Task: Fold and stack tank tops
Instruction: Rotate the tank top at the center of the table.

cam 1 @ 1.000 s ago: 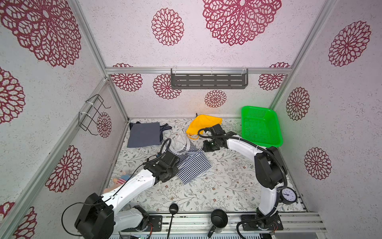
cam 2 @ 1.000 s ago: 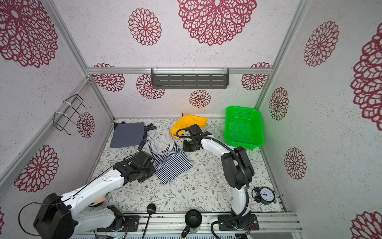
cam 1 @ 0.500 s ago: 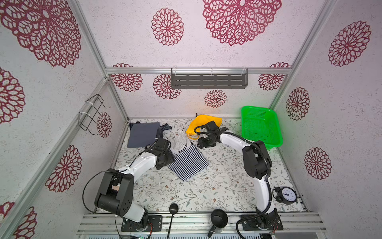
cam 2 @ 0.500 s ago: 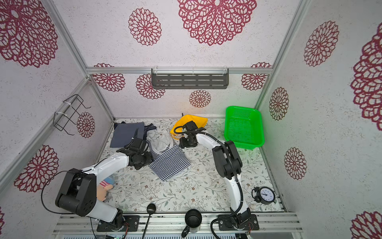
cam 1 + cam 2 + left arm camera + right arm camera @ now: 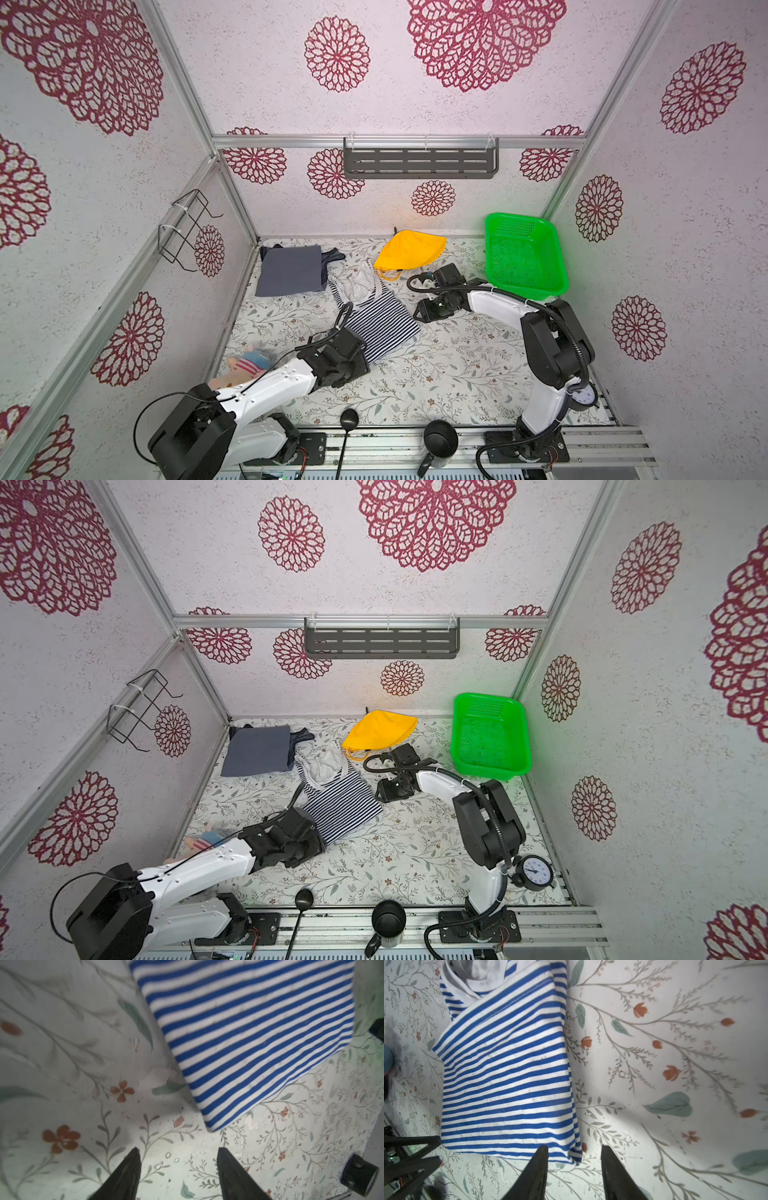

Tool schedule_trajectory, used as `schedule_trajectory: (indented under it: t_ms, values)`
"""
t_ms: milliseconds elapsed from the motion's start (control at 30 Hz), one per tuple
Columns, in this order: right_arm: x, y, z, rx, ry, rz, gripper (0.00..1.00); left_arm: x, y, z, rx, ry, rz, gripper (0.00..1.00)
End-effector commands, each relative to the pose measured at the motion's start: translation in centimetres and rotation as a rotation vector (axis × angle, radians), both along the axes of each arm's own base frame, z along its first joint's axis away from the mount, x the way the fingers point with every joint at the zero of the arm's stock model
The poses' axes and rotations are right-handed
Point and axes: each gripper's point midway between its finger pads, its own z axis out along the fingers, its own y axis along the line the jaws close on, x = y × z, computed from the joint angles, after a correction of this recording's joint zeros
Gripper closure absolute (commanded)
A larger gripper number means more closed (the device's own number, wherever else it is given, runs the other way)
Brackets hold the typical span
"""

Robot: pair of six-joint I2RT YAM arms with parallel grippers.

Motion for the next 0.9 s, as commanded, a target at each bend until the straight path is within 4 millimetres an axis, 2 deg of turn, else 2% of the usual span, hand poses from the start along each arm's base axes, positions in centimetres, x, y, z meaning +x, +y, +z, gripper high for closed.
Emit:
schedule_trajectory:
  t_ms: [0, 133, 233, 333, 400, 567, 733, 800, 833, 867]
  values:
    - [0.1, 1.7, 0.9, 0.093, -0.024, 0.032, 0.56, 2.8, -2.8, 1.7, -0.107, -0.099, 0.1, 0.38]
    - [0.0, 2.7, 0.2, 0.125, 0.002, 0.033, 0.59, 3.8, -3.6, 1.1, -0.082, -0.111, 0.078, 0.36]
    - [-0.8, 3.1, -0.3, 0.127, 0.022, 0.036, 0.72, 4.2, -3.9, 0.9, -0.063, -0.11, 0.065, 0.39]
    - [-1.7, 2.1, -1.5, 0.087, 0.051, 0.012, 0.87, 3.8, -3.6, 0.4, -0.059, -0.094, 0.068, 0.46]
    - [-2.8, 1.3, -1.9, 0.071, 0.073, -0.002, 1.0, 2.8, -3.4, 0.5, -0.073, -0.073, 0.063, 0.5]
    - [-6.9, -1.2, -2.2, 0.074, 0.117, -0.076, 1.0, -0.1, -1.4, 2.5, -0.08, -0.063, 0.048, 0.52]
    - [-12.8, -2.7, -2.4, 0.094, 0.191, -0.119, 1.0, -0.3, 0.7, 4.7, -0.089, -0.087, 0.042, 0.46]
    - [-13.9, -3.4, -1.9, 0.086, 0.194, -0.122, 0.83, 0.5, 1.6, 5.3, -0.095, -0.112, 0.06, 0.44]
    - [-13.7, -3.9, -1.3, 0.072, 0.166, -0.129, 0.73, 1.1, 2.1, 5.7, -0.102, -0.131, 0.072, 0.44]
    - [-12.7, -4.3, -0.2, 0.063, 0.12, -0.137, 0.68, 2.0, 2.8, 5.9, -0.105, -0.152, 0.088, 0.44]
